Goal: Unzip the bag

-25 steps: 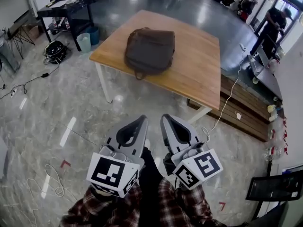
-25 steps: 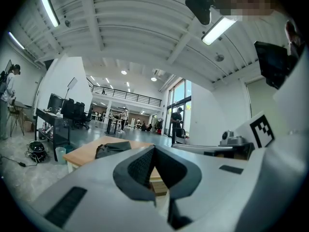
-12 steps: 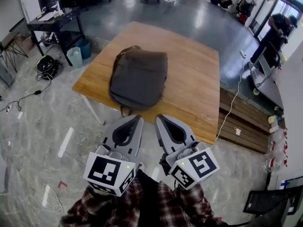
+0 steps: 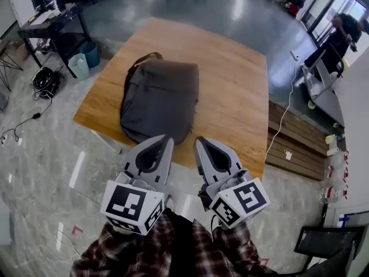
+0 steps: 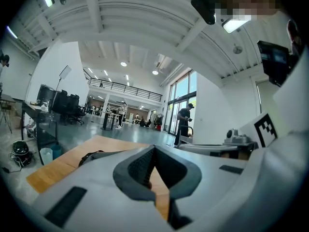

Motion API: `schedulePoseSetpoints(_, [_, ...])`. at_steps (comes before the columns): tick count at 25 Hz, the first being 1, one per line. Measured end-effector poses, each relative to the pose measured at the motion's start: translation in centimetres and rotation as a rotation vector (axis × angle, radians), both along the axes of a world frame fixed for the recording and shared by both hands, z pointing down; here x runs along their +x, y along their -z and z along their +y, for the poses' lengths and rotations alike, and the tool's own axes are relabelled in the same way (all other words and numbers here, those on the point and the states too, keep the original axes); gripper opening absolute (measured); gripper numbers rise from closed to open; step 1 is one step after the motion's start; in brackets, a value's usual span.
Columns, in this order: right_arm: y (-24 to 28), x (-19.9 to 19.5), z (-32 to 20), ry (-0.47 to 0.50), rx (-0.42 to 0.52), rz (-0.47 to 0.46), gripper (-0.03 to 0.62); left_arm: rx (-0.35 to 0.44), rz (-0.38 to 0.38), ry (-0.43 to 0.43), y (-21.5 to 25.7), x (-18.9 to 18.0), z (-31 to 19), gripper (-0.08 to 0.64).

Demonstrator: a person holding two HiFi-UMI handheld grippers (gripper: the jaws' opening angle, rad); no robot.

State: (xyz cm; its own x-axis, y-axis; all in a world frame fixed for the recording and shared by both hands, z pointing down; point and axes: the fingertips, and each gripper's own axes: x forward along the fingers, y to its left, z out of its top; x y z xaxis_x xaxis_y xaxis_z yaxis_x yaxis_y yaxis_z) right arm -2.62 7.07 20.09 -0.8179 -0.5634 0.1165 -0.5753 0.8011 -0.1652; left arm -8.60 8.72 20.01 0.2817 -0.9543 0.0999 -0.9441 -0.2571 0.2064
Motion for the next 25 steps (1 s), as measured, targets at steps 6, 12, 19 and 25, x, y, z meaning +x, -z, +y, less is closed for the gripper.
schedulePoseSetpoints(6, [0.4,-2.5,-6.6,-0.076,0.01,-0.009,0.011,0.021,-0.013,-0.075,0.5,-2.7,-6.8,0.006])
schedulePoseSetpoints(12, [0.6,-5.5,-11.8,-0.151,0.015,-0.022,0.011,0.01,-0.029,-0.146,0.3,-5.7,-11.9,0.006])
schedulePoseSetpoints(19, [-0.7,-6.3,-15.4,-0.211,-0.015,0.004,0.011,-0.03,-0.026,-0.195,-1.3,-7.0,-15.6,0.006])
schedulePoseSetpoints(25, [-2.5,-4.3,-18.4,-0.241,-0.055,0.042,0.011,-0.081,-0.031,-0.215,-3.0,-6.0,-18.0,0.006])
